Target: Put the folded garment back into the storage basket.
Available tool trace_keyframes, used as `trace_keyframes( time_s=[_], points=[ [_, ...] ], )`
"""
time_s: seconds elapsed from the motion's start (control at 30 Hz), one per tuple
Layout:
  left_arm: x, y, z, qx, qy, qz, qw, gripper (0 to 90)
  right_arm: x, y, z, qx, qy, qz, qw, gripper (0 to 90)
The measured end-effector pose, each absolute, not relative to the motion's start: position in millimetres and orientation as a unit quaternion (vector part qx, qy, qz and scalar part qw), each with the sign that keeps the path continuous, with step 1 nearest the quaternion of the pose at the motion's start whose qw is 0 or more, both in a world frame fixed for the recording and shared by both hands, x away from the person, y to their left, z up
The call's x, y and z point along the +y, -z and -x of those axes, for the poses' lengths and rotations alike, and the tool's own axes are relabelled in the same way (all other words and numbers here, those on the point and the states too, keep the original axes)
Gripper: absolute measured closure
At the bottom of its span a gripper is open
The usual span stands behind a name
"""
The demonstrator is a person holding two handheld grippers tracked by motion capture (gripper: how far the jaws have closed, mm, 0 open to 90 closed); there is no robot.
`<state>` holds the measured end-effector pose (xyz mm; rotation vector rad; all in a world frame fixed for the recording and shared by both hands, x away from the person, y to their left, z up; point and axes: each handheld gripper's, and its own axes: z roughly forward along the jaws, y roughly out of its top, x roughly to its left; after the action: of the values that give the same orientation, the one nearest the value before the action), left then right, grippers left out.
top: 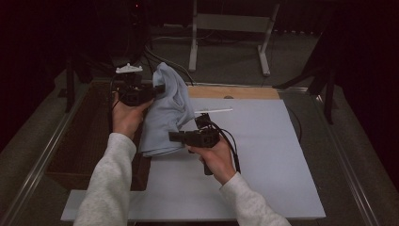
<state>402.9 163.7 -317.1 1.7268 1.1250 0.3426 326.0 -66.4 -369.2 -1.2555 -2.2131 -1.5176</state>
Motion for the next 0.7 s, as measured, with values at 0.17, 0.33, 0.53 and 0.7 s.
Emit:
trace_keyframes(
  time_s=[0.17, 0.33, 0.53, 0.7],
  points=[
    [166.3, 313.6, -403.5, 0.467, -0.145, -0.714, 0.501, 80.2, -58.5, 367.7, -329.6, -0.741, 0.514, 0.423, 0.094, 80.4],
    [167.3, 311.9, -403.3, 0.466, -0.146, -0.715, 0.5, 80.2, -51.8, 367.4, -333.6, -0.743, 0.513, 0.419, 0.094, 80.5],
    [172.4, 308.3, -402.2, 0.469, -0.151, -0.711, 0.502, 80.2, -46.3, 368.2, -336.0, -0.741, 0.515, 0.419, 0.096, 80.4],
    [179.1, 306.9, -401.4, 0.473, -0.155, -0.706, 0.505, 80.2, -42.6, 368.3, -337.8, -0.742, 0.514, 0.419, 0.096, 80.4]
  ],
)
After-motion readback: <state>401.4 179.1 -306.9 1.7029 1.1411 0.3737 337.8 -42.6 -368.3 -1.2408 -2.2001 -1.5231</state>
